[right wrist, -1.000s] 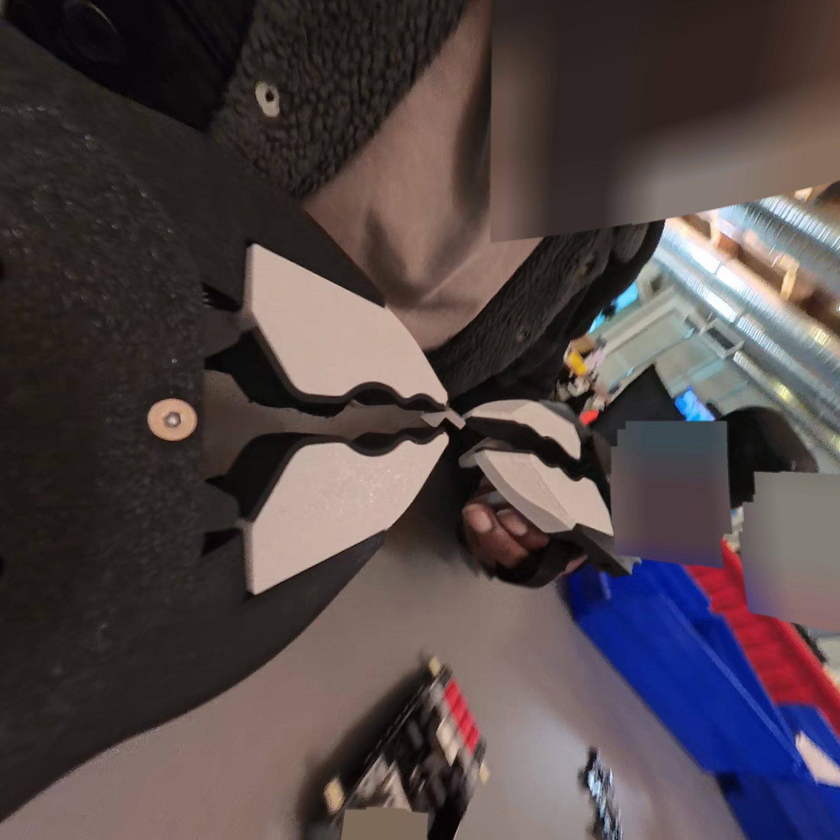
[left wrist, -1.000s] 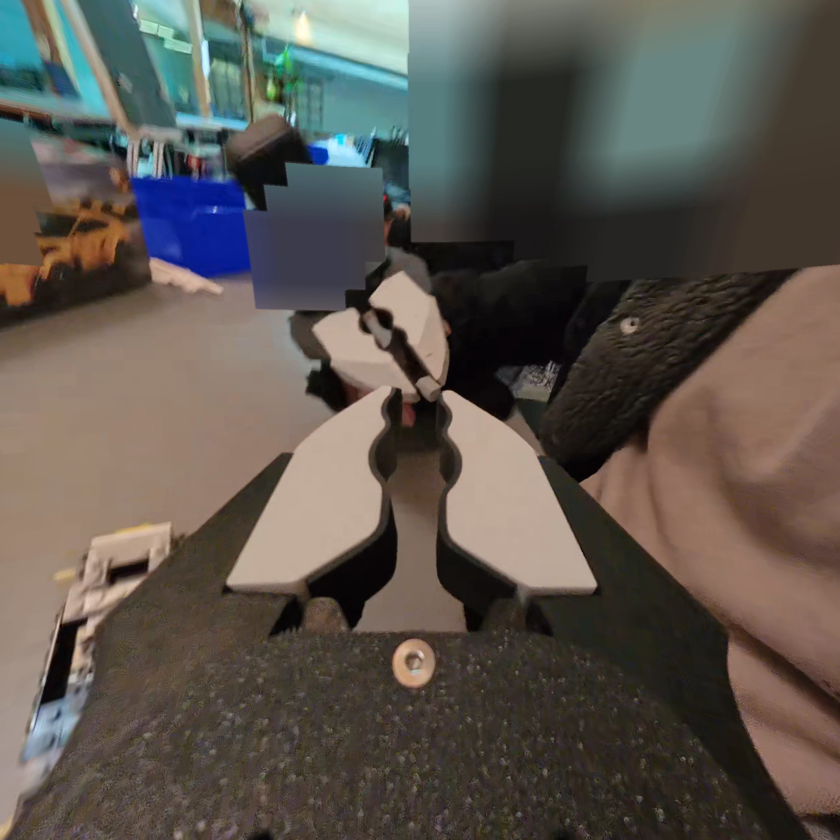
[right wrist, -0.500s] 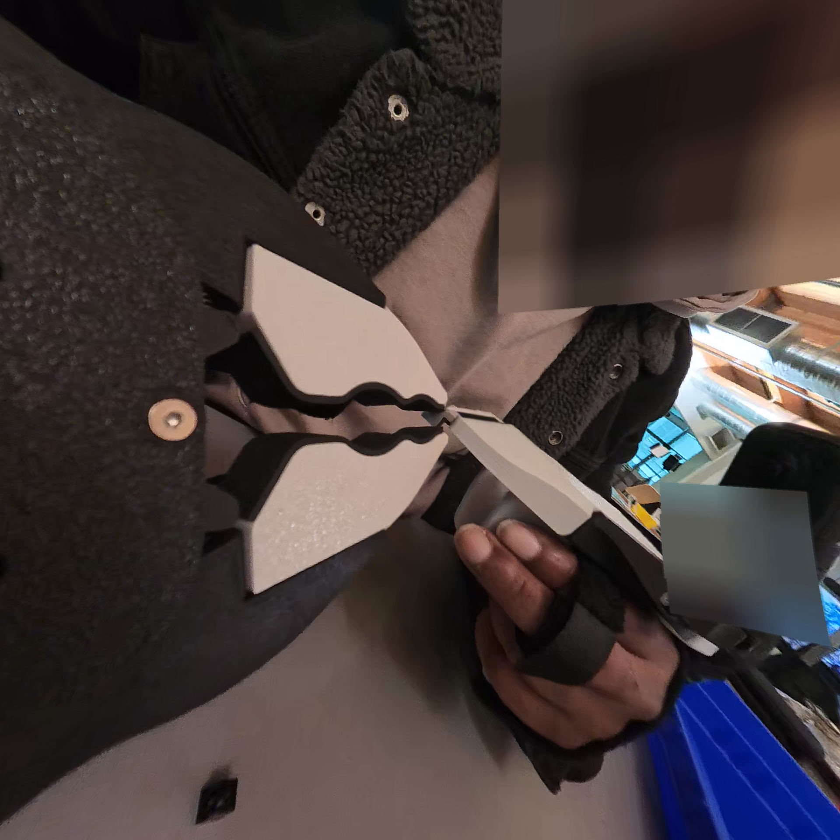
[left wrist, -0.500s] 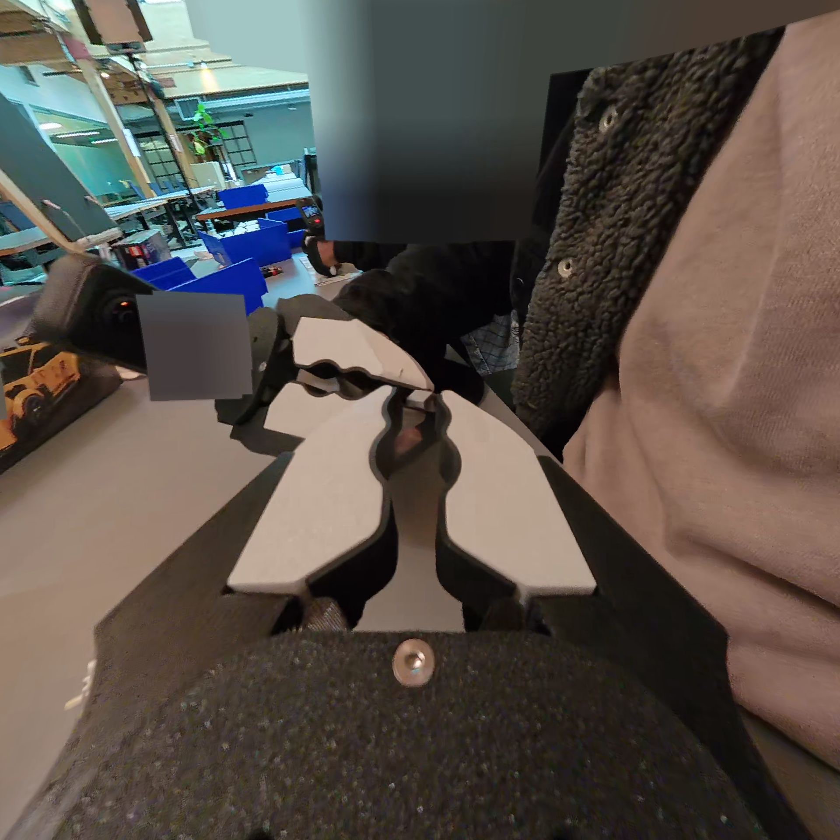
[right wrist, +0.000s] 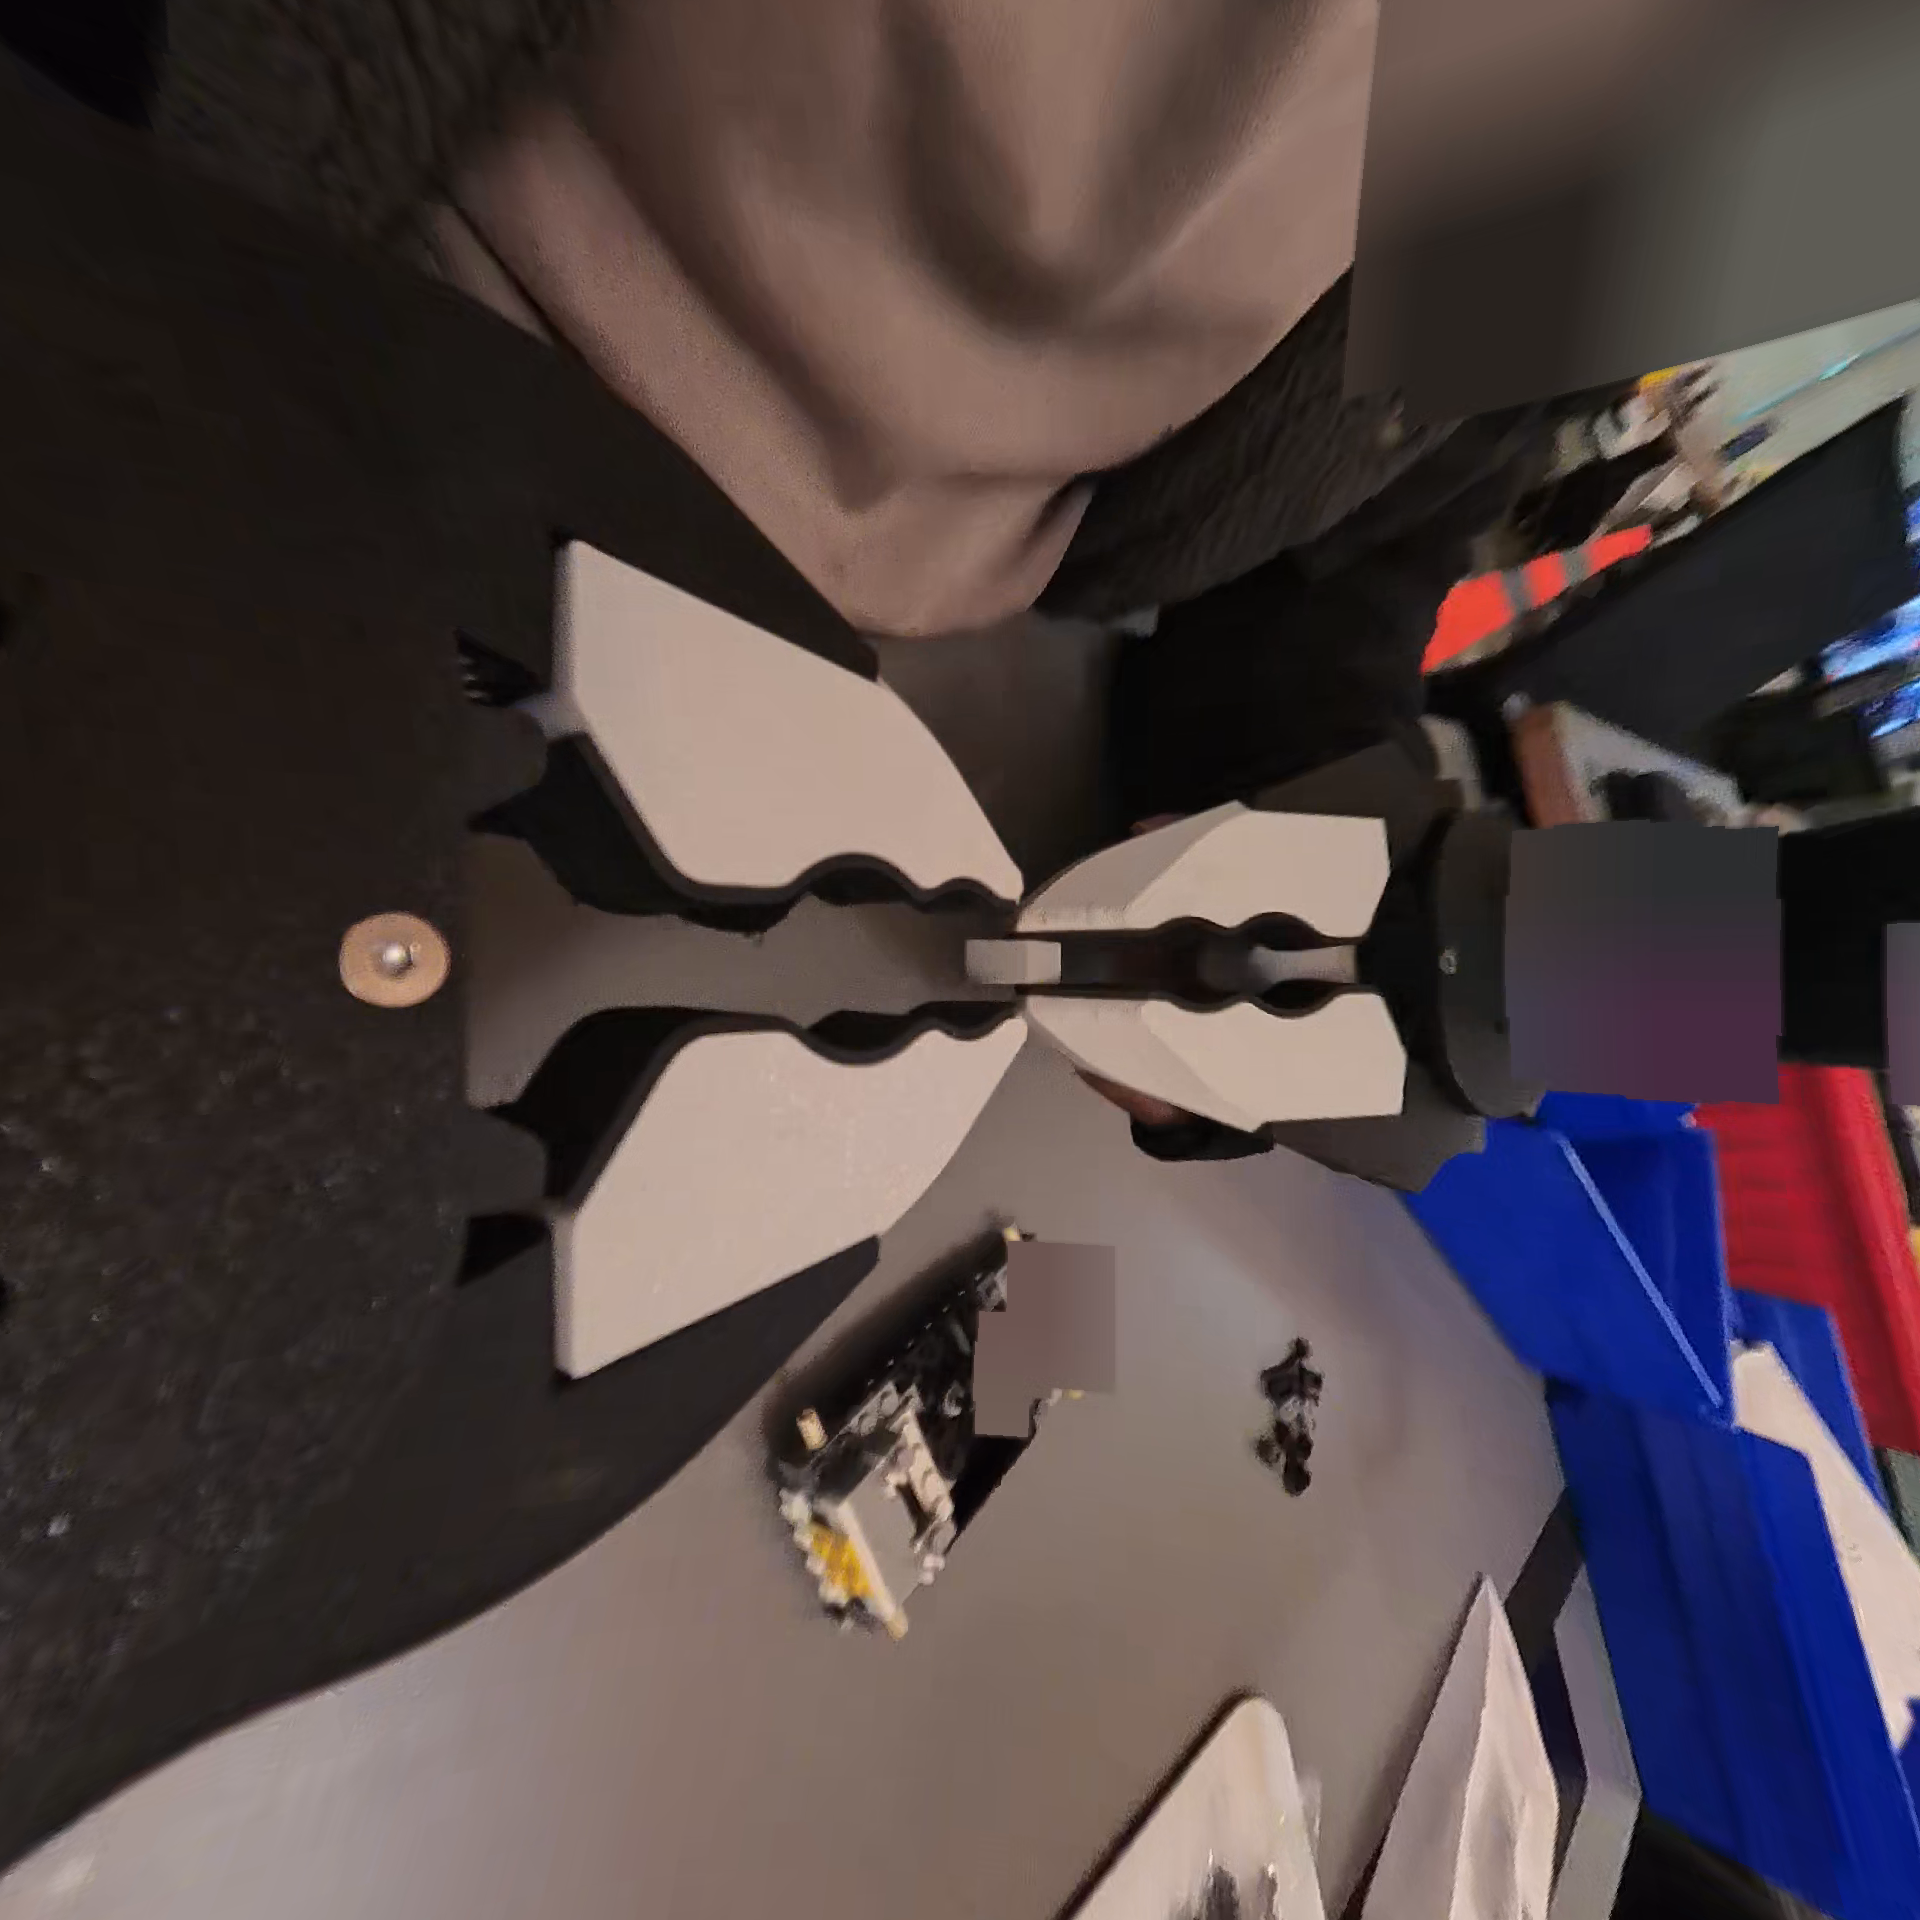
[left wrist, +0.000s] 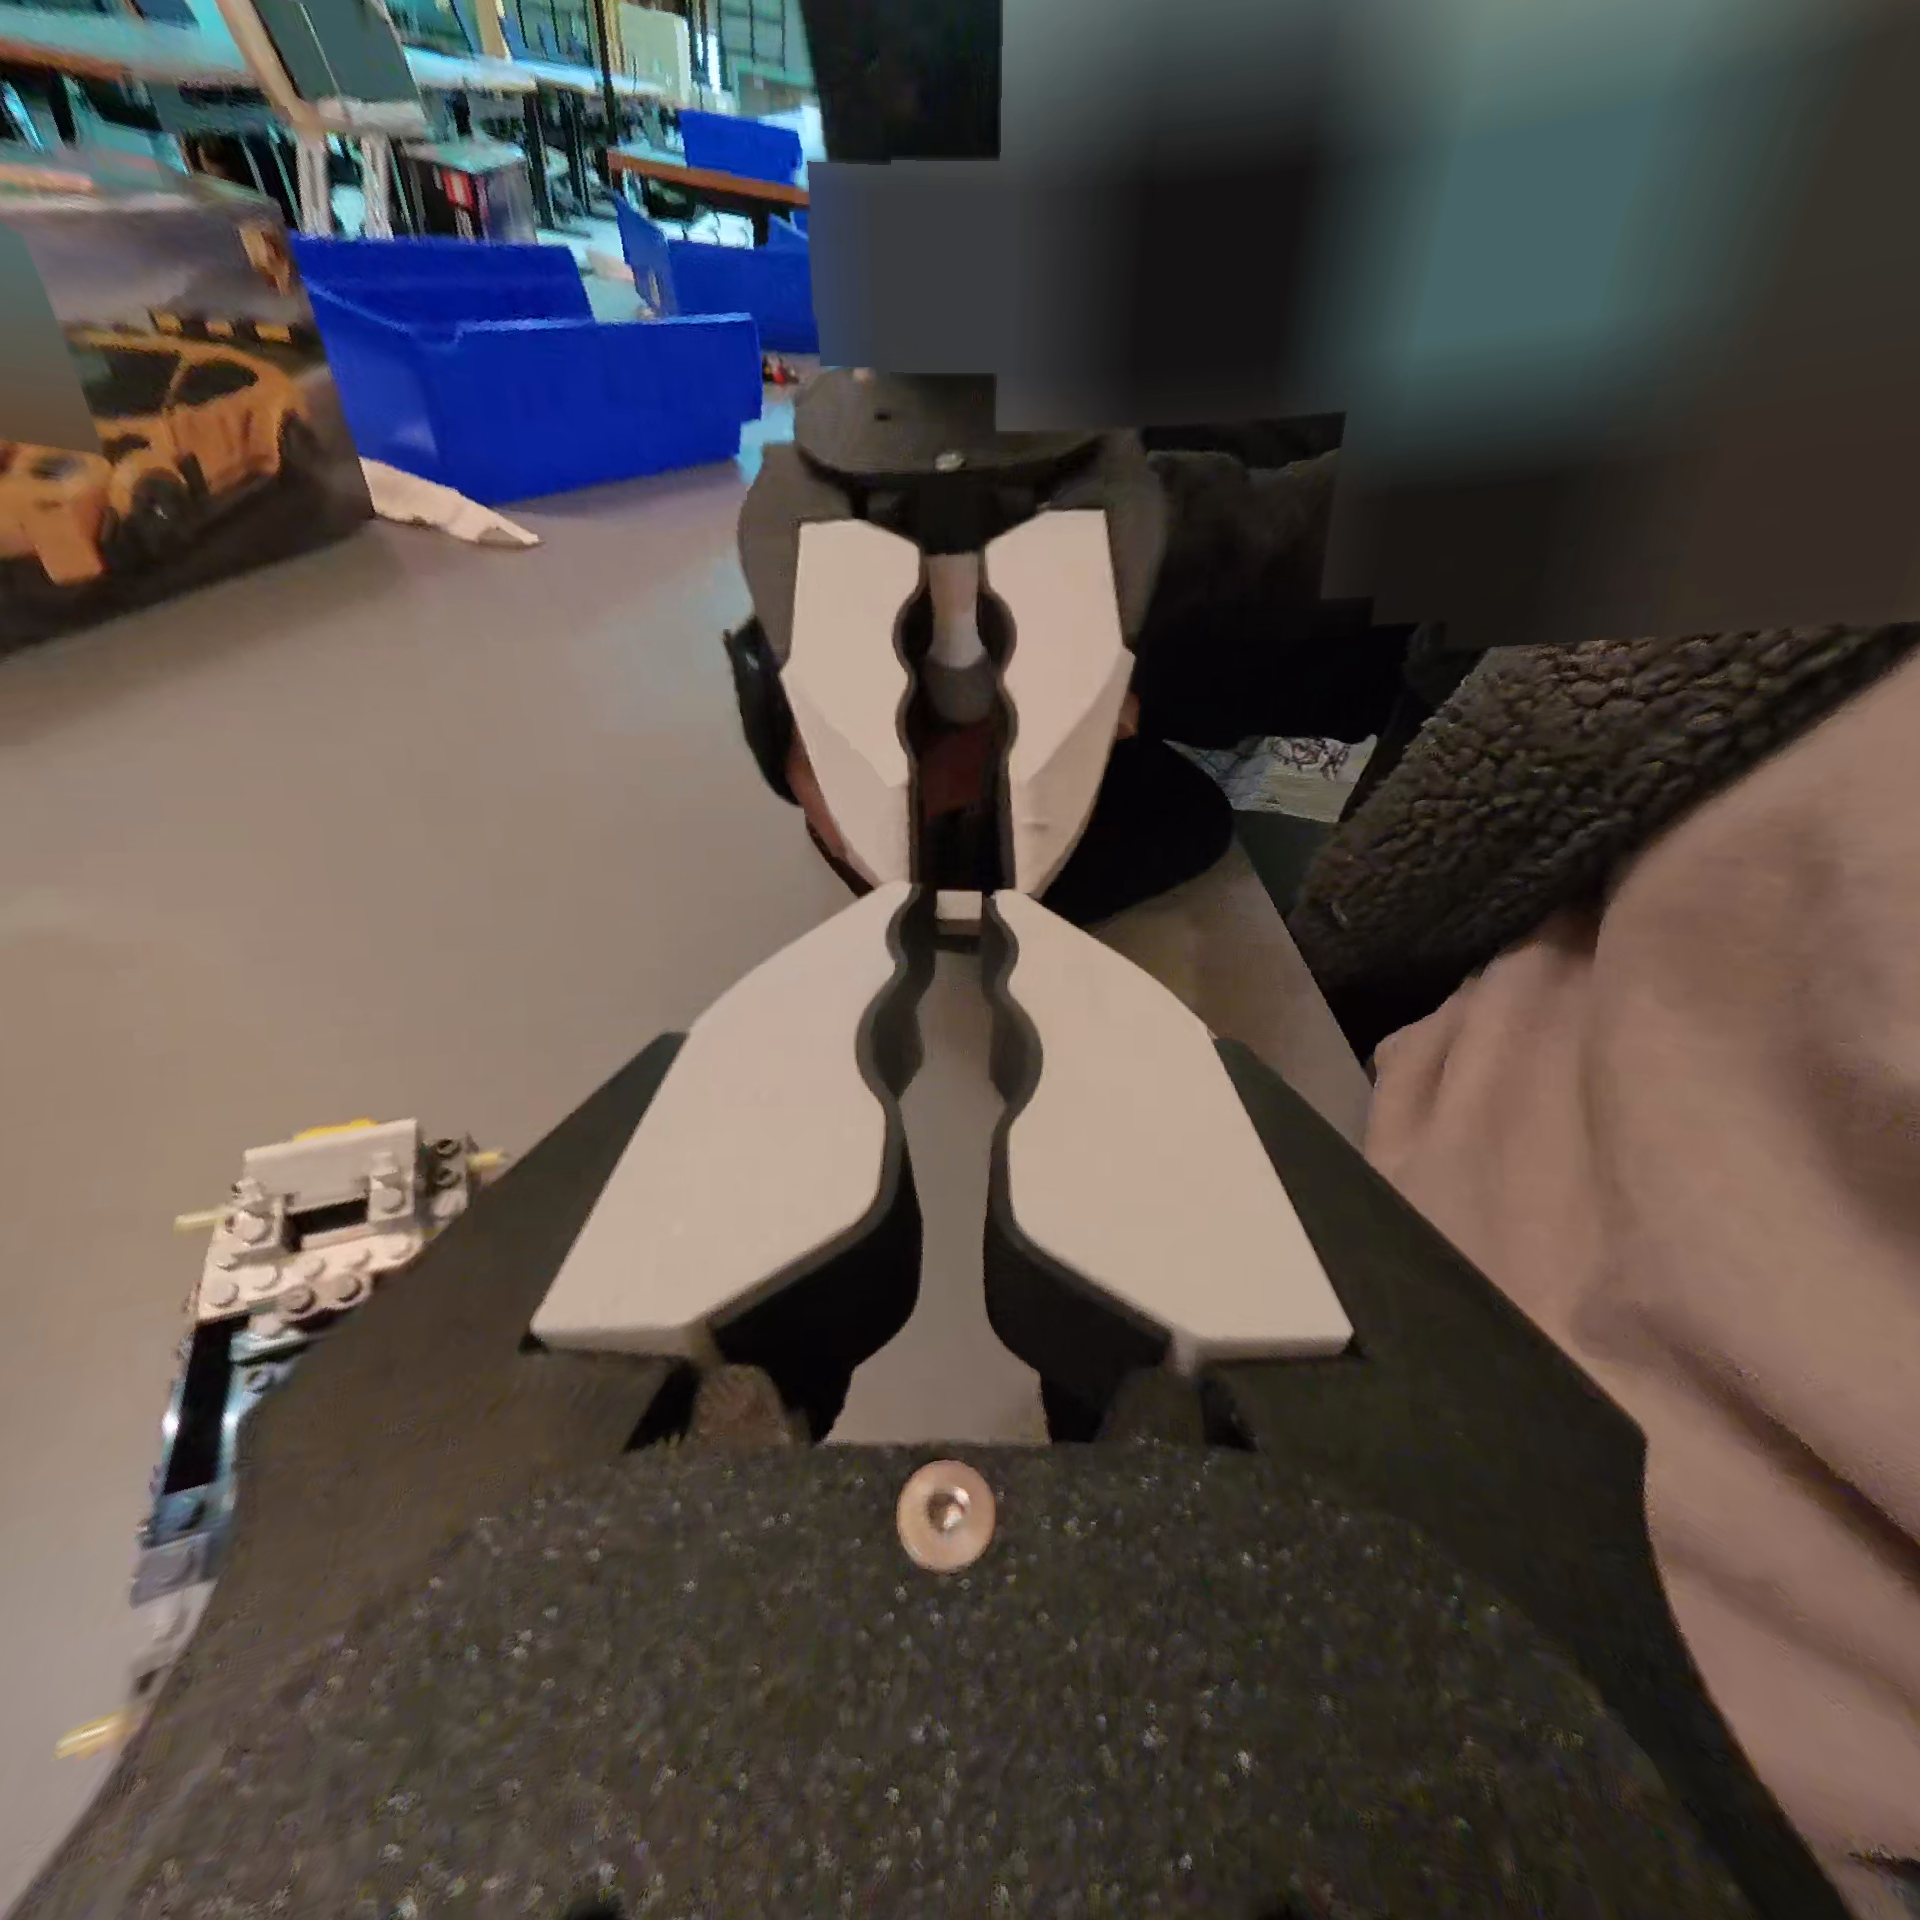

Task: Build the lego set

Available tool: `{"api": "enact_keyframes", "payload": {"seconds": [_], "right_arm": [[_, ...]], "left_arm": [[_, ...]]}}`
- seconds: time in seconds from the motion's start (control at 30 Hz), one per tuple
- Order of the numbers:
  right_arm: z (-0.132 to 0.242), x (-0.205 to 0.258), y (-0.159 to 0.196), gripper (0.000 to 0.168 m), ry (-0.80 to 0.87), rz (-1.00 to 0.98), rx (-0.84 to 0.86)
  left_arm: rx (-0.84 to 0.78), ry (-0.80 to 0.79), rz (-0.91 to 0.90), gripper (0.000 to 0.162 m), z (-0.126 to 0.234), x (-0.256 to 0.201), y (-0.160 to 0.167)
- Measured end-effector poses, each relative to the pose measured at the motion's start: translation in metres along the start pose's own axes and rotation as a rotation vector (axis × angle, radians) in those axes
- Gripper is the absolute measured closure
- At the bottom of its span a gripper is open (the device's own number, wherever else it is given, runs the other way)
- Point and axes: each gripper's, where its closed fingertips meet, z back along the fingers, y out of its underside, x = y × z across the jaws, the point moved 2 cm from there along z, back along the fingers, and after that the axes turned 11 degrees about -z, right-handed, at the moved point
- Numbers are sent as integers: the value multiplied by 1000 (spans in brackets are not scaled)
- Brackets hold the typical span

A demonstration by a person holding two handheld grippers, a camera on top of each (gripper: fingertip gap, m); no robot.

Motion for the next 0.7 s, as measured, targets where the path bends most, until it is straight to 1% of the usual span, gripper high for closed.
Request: {"api": "enact_keyframes", "payload": {"seconds": [0.07, 0.13, 0.27, 0.43, 0.63, 0.7], "right_arm": [[-2, -1, 4, 153, 37, 12, 35], [-1, -1, 8, 160, 29, 1, 69], [-3, 1, 13, 159, 23, 20, 146], [-4, 2, 16, 161, 5, 13, 170], [-3, 2, 16, 162, -8, -5, 66], [-2, -1, 18, 162, -12, -54, 12]], "left_arm": [[28, 7, 23, 154, -2, 0, 4], [38, 17, 29, 154, -2, -1, 5], [72, 41, 28, 154, -5, -6, 9], [77, 59, 50, 154, -5, -8, 10], [25, 88, 117, 154, -5, -7, 8], [-9, 82, 154, 145, -1, -2, 5]]}}
